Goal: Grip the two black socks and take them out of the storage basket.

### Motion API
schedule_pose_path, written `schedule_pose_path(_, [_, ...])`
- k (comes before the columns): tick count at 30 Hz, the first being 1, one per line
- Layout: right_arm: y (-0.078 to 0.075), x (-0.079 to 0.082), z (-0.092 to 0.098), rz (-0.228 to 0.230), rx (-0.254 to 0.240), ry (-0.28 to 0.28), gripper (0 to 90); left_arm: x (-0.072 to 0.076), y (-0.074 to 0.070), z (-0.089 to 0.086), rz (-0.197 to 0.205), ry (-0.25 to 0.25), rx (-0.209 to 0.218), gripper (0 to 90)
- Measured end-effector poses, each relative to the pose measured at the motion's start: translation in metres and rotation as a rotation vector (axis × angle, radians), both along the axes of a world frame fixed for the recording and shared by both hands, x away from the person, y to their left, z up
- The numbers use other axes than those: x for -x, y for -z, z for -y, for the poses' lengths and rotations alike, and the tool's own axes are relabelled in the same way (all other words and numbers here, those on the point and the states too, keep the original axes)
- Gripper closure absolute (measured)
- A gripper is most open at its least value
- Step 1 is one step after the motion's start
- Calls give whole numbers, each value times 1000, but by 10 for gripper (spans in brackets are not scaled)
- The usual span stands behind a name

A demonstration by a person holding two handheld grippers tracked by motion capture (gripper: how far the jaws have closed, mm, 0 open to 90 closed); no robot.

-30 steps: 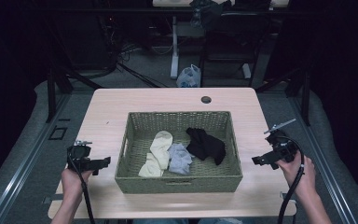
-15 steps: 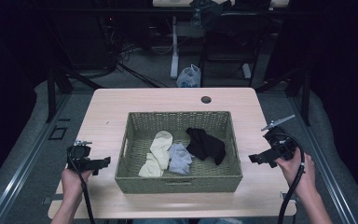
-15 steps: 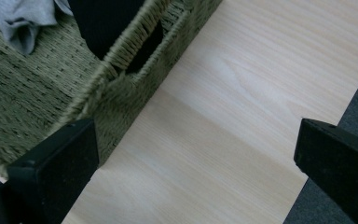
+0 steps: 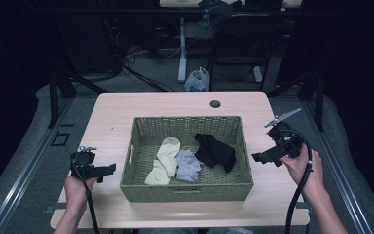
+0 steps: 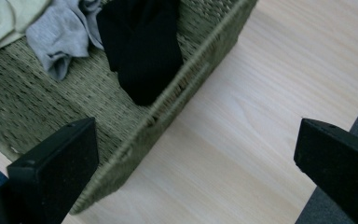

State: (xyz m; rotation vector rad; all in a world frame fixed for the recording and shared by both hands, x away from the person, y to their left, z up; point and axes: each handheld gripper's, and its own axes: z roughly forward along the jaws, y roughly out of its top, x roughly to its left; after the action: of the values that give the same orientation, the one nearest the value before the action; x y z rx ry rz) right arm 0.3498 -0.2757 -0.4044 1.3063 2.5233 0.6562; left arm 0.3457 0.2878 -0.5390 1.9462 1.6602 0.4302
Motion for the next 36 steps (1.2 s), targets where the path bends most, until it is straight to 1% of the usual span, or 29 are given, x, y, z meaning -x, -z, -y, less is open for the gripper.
schedule_pose_path(1, [-5,-3,-7,1,10,-18,0,0,0,0,-2,0,1,43])
schedule_pose_path(2, [-5,-3,-7,1,10,-18,0,0,0,0,-3,-1,0,43])
schedule_pose_path(3, [-7,-4,-11,8,16,-19,0,0,0,-1,-2,1,-1,43])
schedule_pose_path(4, [-11,-8,-17,7,21,-35,0,0,0,-1,0,0,-1,43])
schedule_pose_path(5, [-11,-8,-17,7,21,-35,0,0,0,-1,0,0,-1,43])
schedule_pose_path(6, [-14,-11,-24,10,26,-41,0,0,0,-1,-1,1,-1,43])
schedule_pose_path(7, [-14,-11,-24,10,26,-41,0,0,0,-1,-4,1,2,43])
schedule_pose_path(9, [-17,-15,-31,3,24,-55,0,0,0,0,-1,2,2,43])
schedule_pose_path(10, [-18,-19,-37,3,36,-57,0,0,0,0,-1,2,2,43])
schedule_pose_path(11, [-18,-19,-37,3,36,-57,0,0,0,0,-1,2,2,43])
schedule_pose_path(13, [-19,-23,-43,-4,44,-70,2,0,1,0,-1,2,3,43])
schedule_pose_path(14, [-19,-27,-50,-10,52,-76,4,0,1,-1,-1,2,3,43])
schedule_pose_path(15, [-19,-27,-50,-10,52,-76,4,0,1,-1,-1,2,3,43])
schedule_pose_path(18, [-18,-33,-60,-24,72,-95,8,0,1,-1,-1,3,2,43])
schedule_pose_path(23, [-14,-43,-75,-35,86,-114,16,0,1,-1,-1,3,1,43])
schedule_pose_path(26, [-10,-49,-84,-52,98,-123,16,-1,1,-1,-1,4,2,43])
schedule_pose_path(28, [-9,-51,-86,-54,88,-120,17,-1,1,-1,-1,4,2,43])
schedule_pose_path(29, [-6,-53,-90,-47,80,-114,16,-1,1,-1,0,4,3,43])
schedule_pose_path(30, [-6,-53,-90,-47,80,-114,16,-1,1,-1,0,4,2,43])
schedule_pose_path(31, [-6,-57,-93,-64,103,-124,18,-1,1,-1,-1,4,2,43])
schedule_pose_path(36, [-2,-62,-99,-77,117,-124,25,-1,1,-1,0,4,2,43])
